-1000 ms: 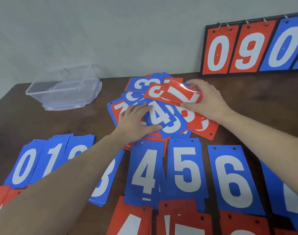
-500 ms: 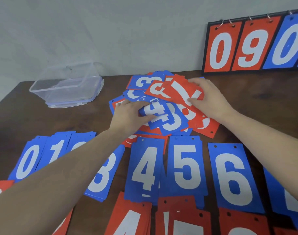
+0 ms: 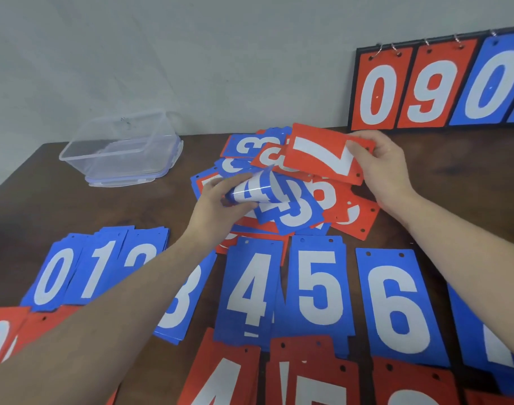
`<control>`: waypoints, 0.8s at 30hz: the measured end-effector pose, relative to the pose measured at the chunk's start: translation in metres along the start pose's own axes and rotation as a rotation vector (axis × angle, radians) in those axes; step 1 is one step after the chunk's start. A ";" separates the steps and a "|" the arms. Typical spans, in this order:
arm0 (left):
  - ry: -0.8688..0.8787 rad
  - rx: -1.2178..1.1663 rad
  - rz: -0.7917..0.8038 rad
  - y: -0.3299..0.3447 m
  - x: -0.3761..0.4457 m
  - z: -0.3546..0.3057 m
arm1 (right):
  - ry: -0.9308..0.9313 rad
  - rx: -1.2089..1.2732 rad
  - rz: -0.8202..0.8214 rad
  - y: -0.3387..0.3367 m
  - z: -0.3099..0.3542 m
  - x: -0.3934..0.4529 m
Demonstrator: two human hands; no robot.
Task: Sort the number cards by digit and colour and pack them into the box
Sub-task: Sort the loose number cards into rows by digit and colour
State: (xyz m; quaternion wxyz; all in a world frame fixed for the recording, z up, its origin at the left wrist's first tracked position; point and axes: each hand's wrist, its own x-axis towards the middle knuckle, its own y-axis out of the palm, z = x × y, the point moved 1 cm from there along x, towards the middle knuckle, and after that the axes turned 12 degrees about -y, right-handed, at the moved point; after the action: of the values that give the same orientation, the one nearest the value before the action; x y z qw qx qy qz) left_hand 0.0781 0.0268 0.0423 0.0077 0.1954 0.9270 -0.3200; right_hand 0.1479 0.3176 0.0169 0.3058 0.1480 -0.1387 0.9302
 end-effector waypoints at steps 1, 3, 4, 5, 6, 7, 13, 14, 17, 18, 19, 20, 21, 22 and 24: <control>-0.018 -0.042 0.016 -0.002 -0.003 0.000 | -0.017 -0.004 -0.009 0.000 0.003 -0.001; -0.076 -0.137 0.040 -0.006 -0.010 0.001 | -0.039 -0.020 0.003 0.001 0.009 -0.005; -0.092 -0.161 0.041 -0.008 -0.013 0.001 | -0.040 -0.028 0.019 0.002 0.012 -0.006; -0.097 -0.162 0.038 -0.010 -0.015 0.002 | -0.034 -0.035 0.034 0.002 0.015 -0.008; -0.097 -0.149 0.032 -0.012 -0.018 0.003 | -0.023 -0.039 0.045 0.002 0.017 -0.010; -0.097 -0.134 0.024 -0.013 -0.020 0.004 | -0.015 -0.035 0.053 0.002 0.021 -0.012; -0.166 -0.178 -0.003 -0.024 -0.035 0.011 | 0.103 0.081 0.188 0.005 0.038 -0.030; -0.170 -0.203 -0.004 -0.025 -0.038 0.013 | 0.148 0.123 0.216 0.006 0.040 -0.034; -0.202 -0.290 -0.023 -0.030 -0.049 0.020 | 0.250 0.184 0.304 0.006 0.049 -0.048; -0.211 -0.325 -0.027 -0.031 -0.053 0.021 | 0.254 0.173 0.346 0.006 0.053 -0.054; -0.218 -0.359 -0.029 -0.033 -0.056 0.024 | 0.257 0.152 0.381 0.007 0.056 -0.060; -0.220 -0.380 -0.034 -0.035 -0.060 0.026 | 0.259 0.139 0.407 0.008 0.060 -0.066; -0.219 -0.390 -0.043 -0.037 -0.064 0.029 | 0.267 0.142 0.413 0.009 0.063 -0.072; -0.219 -0.403 -0.051 -0.040 -0.069 0.030 | 0.281 0.160 0.411 0.011 0.067 -0.078; -0.224 -0.436 -0.055 -0.048 -0.080 0.034 | 0.317 0.196 0.399 0.013 0.073 -0.089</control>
State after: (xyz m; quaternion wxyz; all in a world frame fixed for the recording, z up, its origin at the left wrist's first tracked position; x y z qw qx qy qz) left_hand 0.1304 -0.0566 0.0544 0.1440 0.1271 0.9725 -0.1320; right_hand 0.2225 0.2350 0.0497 0.1186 -0.0007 -0.0250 0.9926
